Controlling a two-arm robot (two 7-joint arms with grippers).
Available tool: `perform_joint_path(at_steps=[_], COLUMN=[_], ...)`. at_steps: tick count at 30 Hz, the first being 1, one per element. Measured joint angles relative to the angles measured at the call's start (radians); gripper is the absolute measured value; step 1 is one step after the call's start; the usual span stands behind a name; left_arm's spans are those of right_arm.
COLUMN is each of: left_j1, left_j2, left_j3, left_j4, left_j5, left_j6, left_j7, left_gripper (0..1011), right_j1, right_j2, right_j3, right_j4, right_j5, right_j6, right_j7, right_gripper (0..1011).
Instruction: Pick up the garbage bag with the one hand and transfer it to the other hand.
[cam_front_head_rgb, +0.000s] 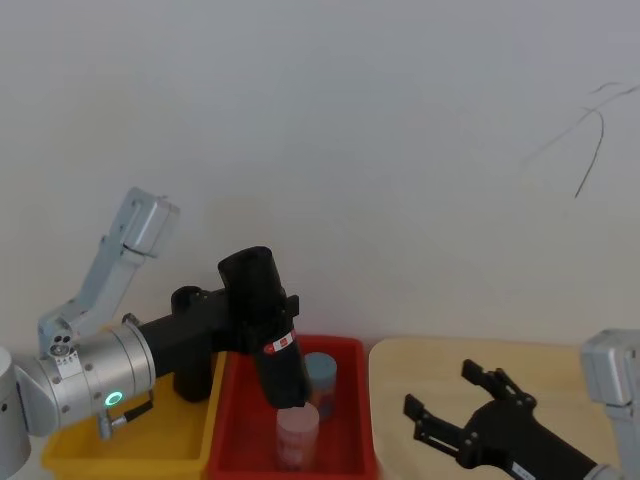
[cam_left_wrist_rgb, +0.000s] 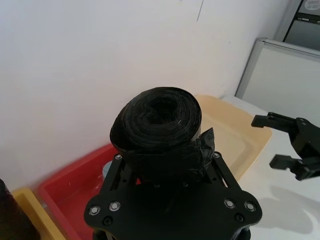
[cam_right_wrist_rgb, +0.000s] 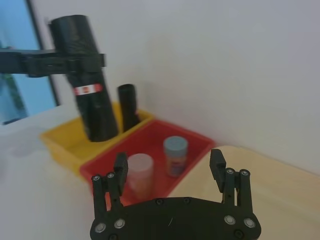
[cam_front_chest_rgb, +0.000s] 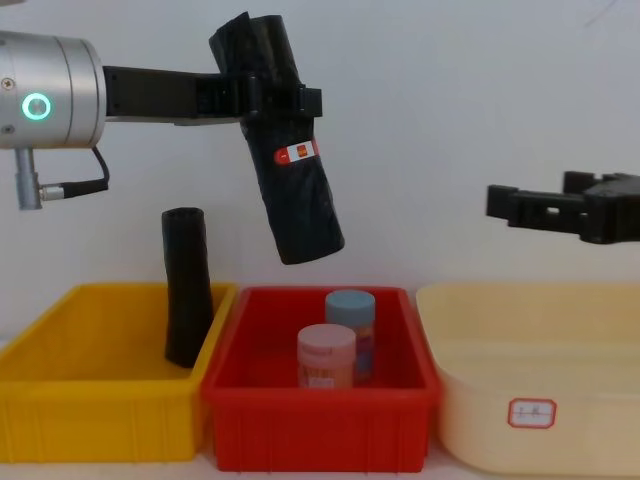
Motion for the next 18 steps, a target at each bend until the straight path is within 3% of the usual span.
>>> perform_joint_path(at_steps=[10,18], left_j1=[0.0,0.0], left_j2=[-0.001,-0.001], left_j3=[0.001,0.002], left_j4=[-0.001,-0.001], left_j5=[0.0,0.0], left_j6=[0.0,0.001], left_j7=[0.0,0.0], left_gripper=[442,442], right_j1=[0.08,0.17], right_j2=[0.027,0.02], right_j3=[-0.047,-0.109], right_j4=[0.011,0.054], right_j5=[0.063,0.096], right_j6=[0.082,0.143], right_j7=[0.118,0.206], right_gripper=[1001,1001])
